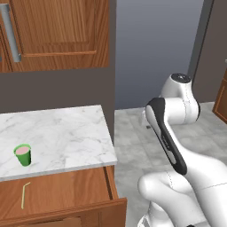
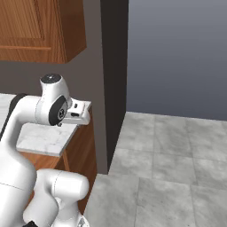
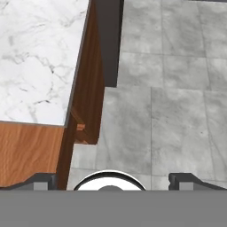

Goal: Pick up the straw from the left drawer and put it inside the smoothie cup.

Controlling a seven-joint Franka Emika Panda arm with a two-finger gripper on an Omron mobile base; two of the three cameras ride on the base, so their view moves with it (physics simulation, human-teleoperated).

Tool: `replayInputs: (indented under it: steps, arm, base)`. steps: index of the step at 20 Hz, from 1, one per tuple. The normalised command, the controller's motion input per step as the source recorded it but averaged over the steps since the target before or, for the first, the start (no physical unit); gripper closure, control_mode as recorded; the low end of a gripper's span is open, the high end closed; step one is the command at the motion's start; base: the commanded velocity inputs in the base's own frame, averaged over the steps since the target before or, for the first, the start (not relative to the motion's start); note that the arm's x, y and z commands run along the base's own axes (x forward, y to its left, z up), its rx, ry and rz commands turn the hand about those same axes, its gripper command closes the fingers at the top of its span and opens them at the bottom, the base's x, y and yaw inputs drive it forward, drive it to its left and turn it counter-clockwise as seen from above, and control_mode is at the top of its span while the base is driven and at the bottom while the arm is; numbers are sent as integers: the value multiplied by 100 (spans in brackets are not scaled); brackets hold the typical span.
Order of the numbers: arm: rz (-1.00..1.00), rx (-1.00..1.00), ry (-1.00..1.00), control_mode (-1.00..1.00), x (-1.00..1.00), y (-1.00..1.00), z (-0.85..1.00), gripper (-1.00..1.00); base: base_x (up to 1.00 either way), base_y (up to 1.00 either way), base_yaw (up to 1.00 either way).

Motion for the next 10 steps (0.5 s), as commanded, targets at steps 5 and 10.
replayInputs:
  steps: [5,10]
  arm:
    - [0,0,0,100,0,0,-8,-100]
    - [0,0,0,100,0,0,0,-100]
  base:
    - [-8,0,0]
    - [-46,0,0]
